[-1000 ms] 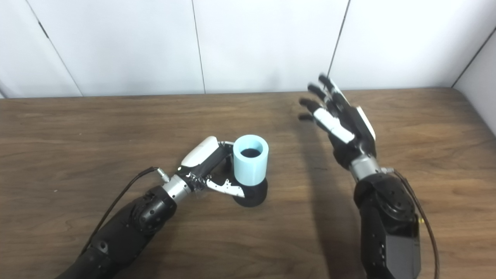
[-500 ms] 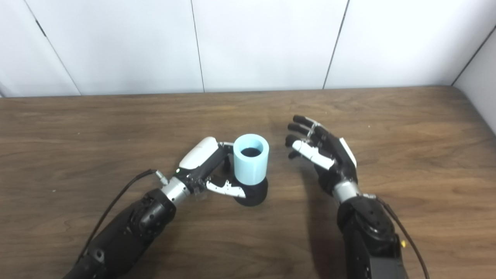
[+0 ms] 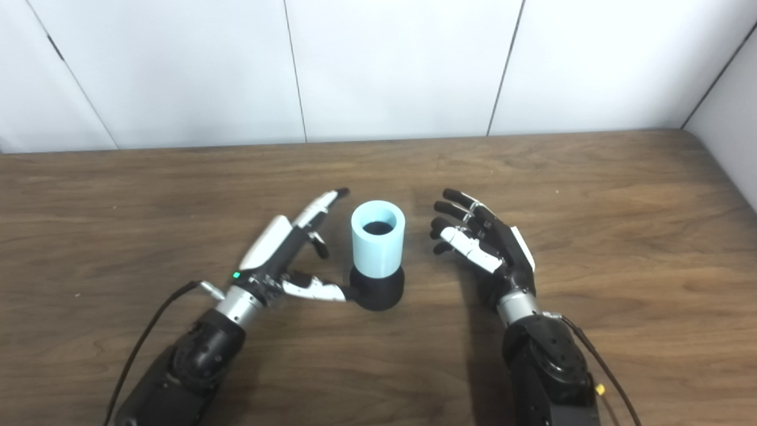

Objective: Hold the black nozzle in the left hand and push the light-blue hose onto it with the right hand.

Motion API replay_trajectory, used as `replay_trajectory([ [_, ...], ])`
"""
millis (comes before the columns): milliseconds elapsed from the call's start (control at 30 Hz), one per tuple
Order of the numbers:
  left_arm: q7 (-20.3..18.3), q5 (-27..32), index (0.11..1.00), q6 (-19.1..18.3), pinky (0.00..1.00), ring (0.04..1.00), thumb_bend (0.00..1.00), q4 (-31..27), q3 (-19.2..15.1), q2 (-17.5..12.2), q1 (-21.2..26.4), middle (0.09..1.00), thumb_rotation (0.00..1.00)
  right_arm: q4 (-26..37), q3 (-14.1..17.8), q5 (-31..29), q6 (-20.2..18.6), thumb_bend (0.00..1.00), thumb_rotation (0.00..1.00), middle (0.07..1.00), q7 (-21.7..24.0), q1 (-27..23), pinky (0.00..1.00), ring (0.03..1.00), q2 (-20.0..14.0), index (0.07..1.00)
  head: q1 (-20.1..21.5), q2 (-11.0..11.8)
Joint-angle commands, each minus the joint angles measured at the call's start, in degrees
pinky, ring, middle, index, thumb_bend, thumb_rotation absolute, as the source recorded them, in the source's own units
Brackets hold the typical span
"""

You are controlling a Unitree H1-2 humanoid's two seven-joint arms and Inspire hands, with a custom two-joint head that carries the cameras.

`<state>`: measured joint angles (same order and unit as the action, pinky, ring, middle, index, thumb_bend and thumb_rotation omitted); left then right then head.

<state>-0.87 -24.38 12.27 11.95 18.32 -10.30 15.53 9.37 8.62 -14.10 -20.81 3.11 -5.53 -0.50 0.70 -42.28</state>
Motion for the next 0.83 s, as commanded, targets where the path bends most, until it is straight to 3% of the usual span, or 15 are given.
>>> replay_trajectory([
  [0, -0.20, 1.56, 1.000, -3.96, 0.80, 0.993, 0.91, 1.81, -2.93, -1.86, -2.73, 1.000, 0.19, 0.65, 0.66, -0.31, 3.26, 0.54, 0.19, 0.688, -0.62, -0.51, 0.37, 0.506, 0.43, 0.717, -0.08, -0.08],
  [67, -0.99, 3.36, 1.000, -4.13, 0.85, 0.980, 0.86, 1.19, -4.29, -1.50, -3.03, 0.997, 0.17, 0.38, 0.79, -0.22, 3.96, 0.55, 0.19, 0.715, -0.99, -0.37, 0.37, 0.511, 0.54, 0.721, -0.16, -0.07],
  [100, -2.17, 7.06, 1.000, -4.84, 0.86, 0.969, 0.85, 0.45, -5.85, -0.82, -3.41, 0.981, 0.17, 0.08, 0.90, -0.23, 4.65, 0.55, 0.20, 0.722, -1.09, -0.28, 0.37, 0.513, 0.57, 0.720, -0.20, -0.10],
  [267, -7.43, 25.87, 0.884, -12.64, 0.61, 0.722, 0.72, -4.53, -13.82, 3.95, -5.67, 0.811, 0.18, -1.48, 1.17, -0.91, 8.32, 0.56, 0.24, 0.710, -0.53, 0.32, 0.39, 0.544, 0.48, 0.697, -0.37, -0.13],
  [333, -8.70, 32.23, 0.839, -16.12, 0.54, 0.685, 0.70, -6.22, -16.54, 5.74, -6.33, 0.779, 0.18, -2.35, 0.92, -1.46, 10.31, 0.57, 0.28, 0.705, 0.83, 0.63, 0.40, 0.554, -0.12, 0.692, -0.35, -0.13],
  [467, -9.80, 38.97, 0.792, -20.49, 0.45, 0.650, 0.72, -8.92, -19.61, 7.62, -7.23, 0.743, 0.18, -2.92, 0.84, -1.77, 12.74, 0.61, 0.32, 0.694, 1.46, 1.02, 0.42, 0.566, -0.45, 0.687, -0.47, -0.10],
  [567, -10.31, 41.91, 0.767, -21.55, 0.46, 0.643, 0.73, -10.30, -20.57, 7.92, -7.84, 0.737, 0.18, -3.65, 0.92, -2.46, 14.69, 0.64, 0.35, 0.700, 2.51, 1.25, 0.44, 0.574, -0.85, 0.689, -0.38, 0.12],
  [800, -12.00, 43.00, 0.742, -21.28, 0.65, 0.711, 0.74, -11.07, -20.95, 6.87, -9.19, 0.764, 0.21, -4.45, 0.42, -3.28, 17.10, 0.65, 0.38, 0.742, 4.16, 1.79, 0.49, 0.636, -1.65, 0.725, -0.35, 0.98],
])
